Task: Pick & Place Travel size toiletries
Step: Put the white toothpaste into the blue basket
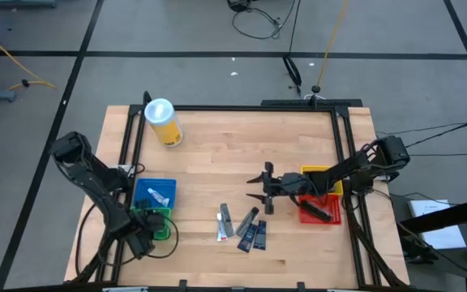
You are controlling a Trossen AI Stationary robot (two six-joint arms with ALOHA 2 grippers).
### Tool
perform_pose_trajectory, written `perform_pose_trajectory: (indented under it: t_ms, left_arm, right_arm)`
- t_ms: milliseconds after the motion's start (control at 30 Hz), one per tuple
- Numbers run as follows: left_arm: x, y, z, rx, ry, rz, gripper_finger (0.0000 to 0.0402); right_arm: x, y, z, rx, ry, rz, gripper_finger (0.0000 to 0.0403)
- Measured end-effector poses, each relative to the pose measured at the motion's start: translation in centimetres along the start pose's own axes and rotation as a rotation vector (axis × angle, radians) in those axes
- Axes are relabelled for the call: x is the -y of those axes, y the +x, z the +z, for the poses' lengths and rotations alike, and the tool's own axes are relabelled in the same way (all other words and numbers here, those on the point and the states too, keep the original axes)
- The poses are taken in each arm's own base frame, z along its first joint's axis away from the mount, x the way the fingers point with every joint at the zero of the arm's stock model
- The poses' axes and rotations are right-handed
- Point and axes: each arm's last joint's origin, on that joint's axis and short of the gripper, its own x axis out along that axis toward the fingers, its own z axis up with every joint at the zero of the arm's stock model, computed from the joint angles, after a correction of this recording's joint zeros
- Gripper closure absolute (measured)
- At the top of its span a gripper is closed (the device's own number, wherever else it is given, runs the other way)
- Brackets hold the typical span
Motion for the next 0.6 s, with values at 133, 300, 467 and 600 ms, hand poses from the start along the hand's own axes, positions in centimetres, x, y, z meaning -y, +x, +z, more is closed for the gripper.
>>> perform_pose_trajectory:
  t_ms: [133,300,467,600]
  left_arm:
    - [-0.37,0.80,-0.06,-0.028,-0.025,-0.021,0.0250]
    - [-0.42,0.83,0.17,-0.043,-0.008,-0.039,0.0288]
    - [-0.63,0.83,0.25,-0.088,-0.011,-0.050,0.0347]
    - [-0.80,0.32,0.46,-0.154,-0.028,-0.070,0.0392]
  right_arm:
    - [-0.51,-0.10,0.03,0.002,-0.005,0.017,0.0206]
    - [-1.00,-0.21,0.07,0.004,-0.002,0.031,0.0206]
    - [-0.97,-0.20,0.06,0.003,0.032,0.030,0.0206]
    - [-0.98,-0.20,-0.02,-0.005,0.030,0.031,0.0206]
